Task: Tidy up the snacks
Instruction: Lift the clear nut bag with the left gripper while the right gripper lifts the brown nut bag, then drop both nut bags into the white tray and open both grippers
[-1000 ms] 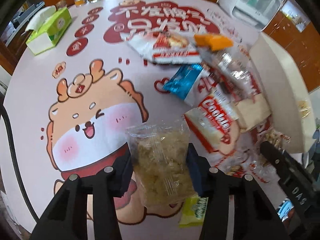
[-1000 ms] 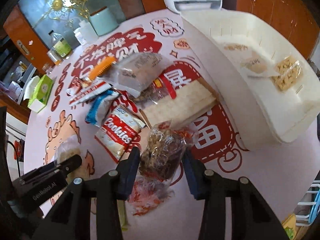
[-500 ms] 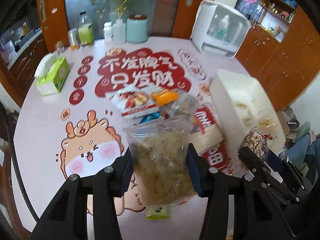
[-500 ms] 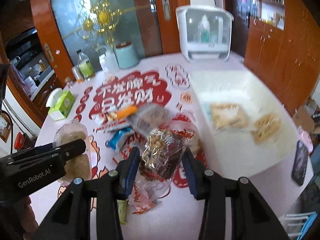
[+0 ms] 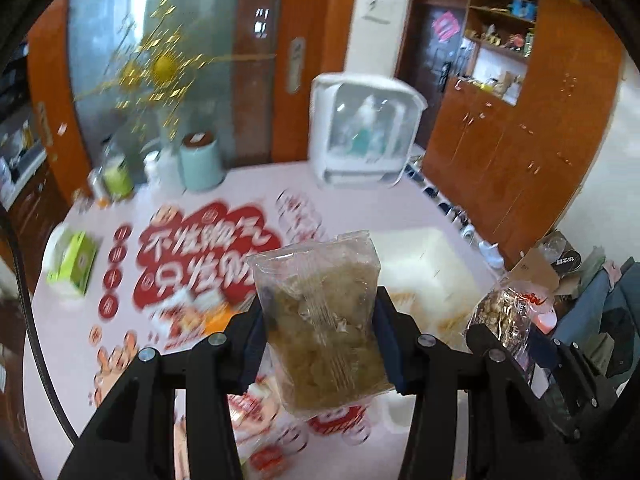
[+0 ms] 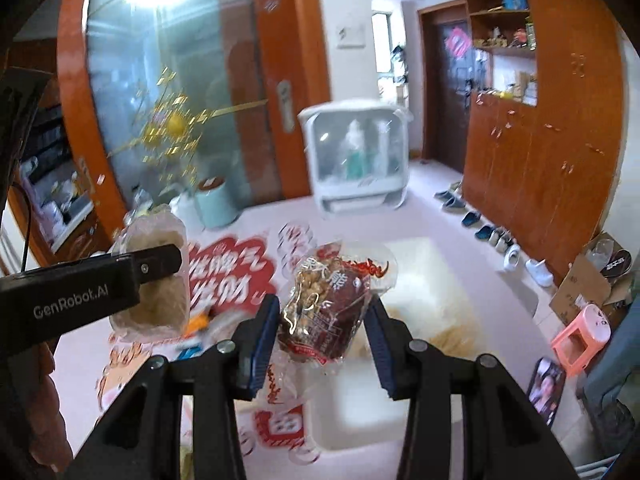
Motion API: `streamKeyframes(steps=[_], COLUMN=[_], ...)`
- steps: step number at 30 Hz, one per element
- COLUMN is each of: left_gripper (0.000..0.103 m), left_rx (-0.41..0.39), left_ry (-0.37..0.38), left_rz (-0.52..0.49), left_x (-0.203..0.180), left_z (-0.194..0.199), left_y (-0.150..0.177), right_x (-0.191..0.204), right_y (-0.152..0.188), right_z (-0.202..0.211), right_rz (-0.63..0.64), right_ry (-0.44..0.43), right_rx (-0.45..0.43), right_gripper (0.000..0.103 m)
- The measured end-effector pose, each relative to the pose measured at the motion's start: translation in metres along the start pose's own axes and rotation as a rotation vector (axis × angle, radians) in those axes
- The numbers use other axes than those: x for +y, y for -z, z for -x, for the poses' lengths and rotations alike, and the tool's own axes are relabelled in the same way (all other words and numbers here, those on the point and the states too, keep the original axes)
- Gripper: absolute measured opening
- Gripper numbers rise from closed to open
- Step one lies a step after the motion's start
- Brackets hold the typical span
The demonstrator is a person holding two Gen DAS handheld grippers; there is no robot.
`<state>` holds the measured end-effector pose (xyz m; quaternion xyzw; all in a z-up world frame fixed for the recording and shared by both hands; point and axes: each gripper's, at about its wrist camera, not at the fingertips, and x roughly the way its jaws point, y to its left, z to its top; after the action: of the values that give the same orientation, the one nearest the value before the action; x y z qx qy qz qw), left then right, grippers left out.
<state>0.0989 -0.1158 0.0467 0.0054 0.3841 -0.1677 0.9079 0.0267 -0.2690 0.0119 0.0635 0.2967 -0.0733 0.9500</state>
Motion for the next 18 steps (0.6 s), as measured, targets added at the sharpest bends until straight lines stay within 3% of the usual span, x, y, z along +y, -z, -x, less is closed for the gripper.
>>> streamKeyframes(steps=[7,18], left_gripper=[0.048,0.048], left_rx=[-0.025,0.032], left_ry=[0.001,-0.024], left_rz=[-0.045,-0.081], left_x=[-0.062,-0.118], left_z=[-0.029,-0.086], left_y=[-0.037,-0.049], right_x=[-0.052,-0.090], right_y=[-0.025,-0.020], right_z=[-0.008,-0.044], right_rz=[-0.014,-0.003], right_ry=[0.040,0.043], right_rx=[-0.057,0.029], right_gripper=[0.044,0.044])
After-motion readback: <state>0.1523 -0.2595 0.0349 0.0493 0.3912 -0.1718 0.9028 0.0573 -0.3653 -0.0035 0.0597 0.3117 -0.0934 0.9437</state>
